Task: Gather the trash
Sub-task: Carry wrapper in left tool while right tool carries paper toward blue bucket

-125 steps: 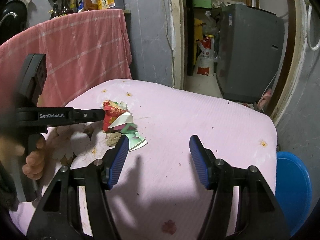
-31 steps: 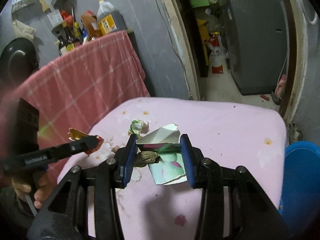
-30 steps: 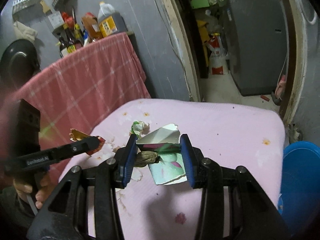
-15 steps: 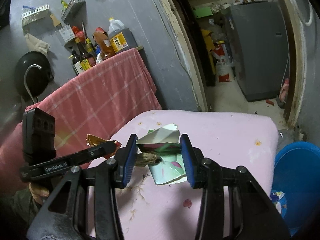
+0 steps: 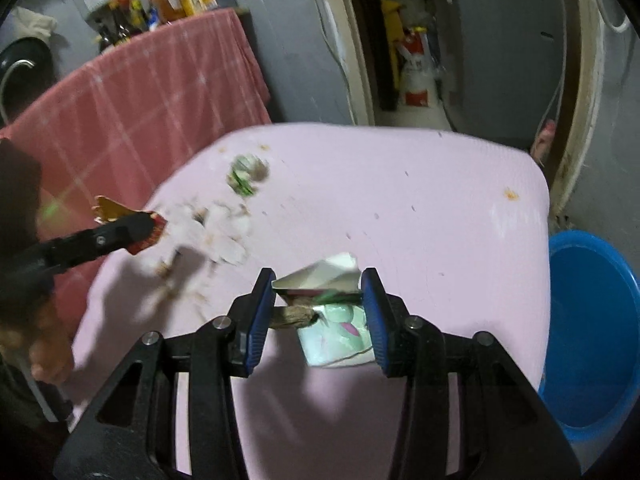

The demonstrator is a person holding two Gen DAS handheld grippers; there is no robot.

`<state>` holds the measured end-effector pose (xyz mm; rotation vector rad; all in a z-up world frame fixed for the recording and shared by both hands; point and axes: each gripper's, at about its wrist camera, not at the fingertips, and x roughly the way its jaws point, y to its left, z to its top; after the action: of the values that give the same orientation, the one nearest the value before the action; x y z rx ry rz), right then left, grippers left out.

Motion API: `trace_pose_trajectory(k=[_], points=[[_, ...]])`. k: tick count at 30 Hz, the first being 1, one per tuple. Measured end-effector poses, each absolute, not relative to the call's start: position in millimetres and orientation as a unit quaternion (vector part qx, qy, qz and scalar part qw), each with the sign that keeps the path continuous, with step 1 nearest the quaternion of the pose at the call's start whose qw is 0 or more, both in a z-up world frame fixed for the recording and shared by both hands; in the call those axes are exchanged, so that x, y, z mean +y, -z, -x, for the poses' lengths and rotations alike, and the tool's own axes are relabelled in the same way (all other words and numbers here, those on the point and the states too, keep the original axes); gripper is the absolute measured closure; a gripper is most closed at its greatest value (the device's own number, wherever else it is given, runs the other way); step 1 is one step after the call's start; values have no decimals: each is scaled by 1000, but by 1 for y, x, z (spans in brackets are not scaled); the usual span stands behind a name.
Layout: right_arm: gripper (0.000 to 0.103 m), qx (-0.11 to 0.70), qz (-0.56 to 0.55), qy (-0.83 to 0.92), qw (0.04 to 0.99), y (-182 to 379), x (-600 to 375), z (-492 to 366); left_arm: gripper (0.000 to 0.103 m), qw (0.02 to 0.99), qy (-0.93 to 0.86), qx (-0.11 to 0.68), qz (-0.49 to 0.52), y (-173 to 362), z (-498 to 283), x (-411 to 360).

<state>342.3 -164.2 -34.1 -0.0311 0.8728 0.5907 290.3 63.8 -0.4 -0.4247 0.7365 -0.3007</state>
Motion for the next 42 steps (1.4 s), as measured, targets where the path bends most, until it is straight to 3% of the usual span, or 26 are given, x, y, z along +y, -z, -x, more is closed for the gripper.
trace_pose_trajectory(k=[18, 25, 32, 34, 39, 42], points=[[54, 416, -26, -267, 869, 42, -185, -355, 91, 893, 145, 371, 209, 15, -293, 65], [63, 401, -4, -259, 879, 38, -188, -345, 91, 897, 148, 365, 201, 10, -293, 54], [65, 312, -5, -248, 917, -12, -217, -317, 91, 907, 177, 332, 191, -16, -294, 22], [75, 278, 1, -241, 930, -32, -227, -307, 91, 913, 187, 314, 183, -27, -294, 8], [75, 206, 4, -213, 955, -75, -257, -285, 91, 927, 218, 261, 157, -59, -292, -33], [74, 213, -5, -218, 952, -79, -268, -285, 91, 924, 236, 253, 162, -69, -296, -51]])
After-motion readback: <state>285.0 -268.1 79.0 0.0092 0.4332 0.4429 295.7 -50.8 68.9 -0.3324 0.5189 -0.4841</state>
